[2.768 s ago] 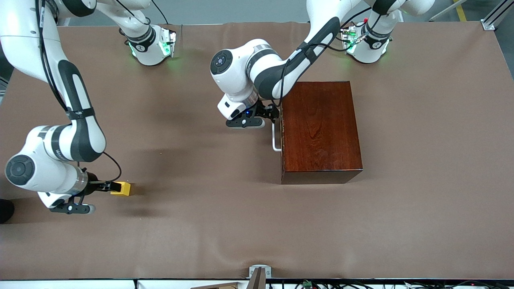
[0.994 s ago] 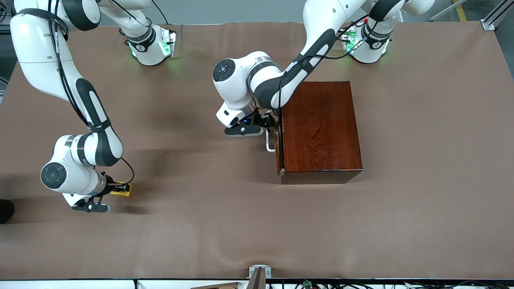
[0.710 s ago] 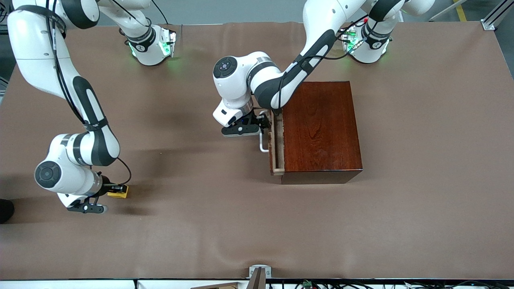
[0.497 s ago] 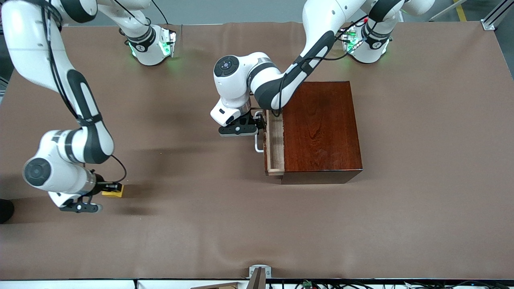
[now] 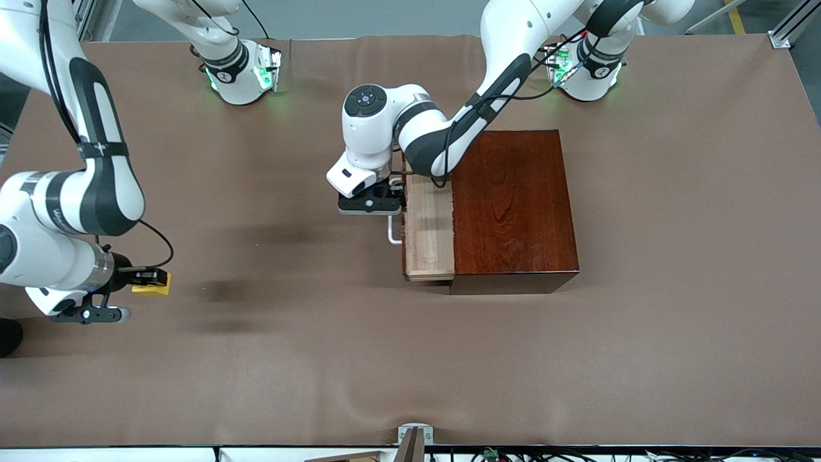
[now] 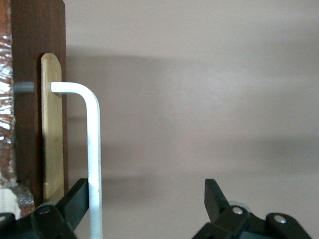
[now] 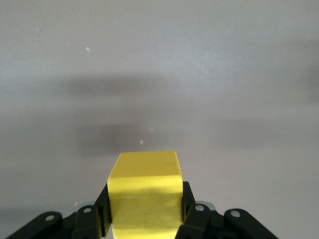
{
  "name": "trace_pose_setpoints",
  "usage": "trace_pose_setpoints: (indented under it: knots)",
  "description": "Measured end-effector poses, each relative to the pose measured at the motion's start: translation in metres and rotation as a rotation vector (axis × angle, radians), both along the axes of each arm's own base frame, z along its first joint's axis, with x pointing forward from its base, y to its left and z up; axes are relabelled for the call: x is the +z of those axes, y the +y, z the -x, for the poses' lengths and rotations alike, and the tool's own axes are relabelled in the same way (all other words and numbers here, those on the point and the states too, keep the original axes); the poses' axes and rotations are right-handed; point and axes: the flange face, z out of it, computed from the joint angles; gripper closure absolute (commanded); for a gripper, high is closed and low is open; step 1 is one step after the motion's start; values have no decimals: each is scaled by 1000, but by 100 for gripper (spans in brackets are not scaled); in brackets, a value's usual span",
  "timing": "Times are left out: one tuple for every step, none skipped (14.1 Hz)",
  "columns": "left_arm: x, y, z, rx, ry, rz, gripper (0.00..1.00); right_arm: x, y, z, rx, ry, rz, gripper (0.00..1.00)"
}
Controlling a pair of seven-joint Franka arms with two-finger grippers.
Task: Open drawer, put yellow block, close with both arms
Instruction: 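Pull the drawer open by its handle with the left gripper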
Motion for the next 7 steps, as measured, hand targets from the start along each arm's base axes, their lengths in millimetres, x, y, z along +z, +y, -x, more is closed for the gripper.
trace_pose_setpoints:
  knots:
    - [0,-2,1,-1,0,13,0,9,2,3,-5,6,-12,100]
    - [1,-4,1,-1,0,24,0,19,4,6,-8,7,-22,100]
    - [2,-5,2,-1,-2,37,0,28,6,8,-12,6,-35,100]
    - [4,-6,2,-1,-5,49,0,37,8,11,-19,7,-53,100]
    - [5,-7,2,-2,-8,59,0,46,10,16,-30,15,-82,100]
    - [6,-8,2,-4,-11,66,0,56,11,20,-41,23,-108,100]
    - [7,-10,2,-6,-14,72,0,65,8,24,-50,26,-122,100]
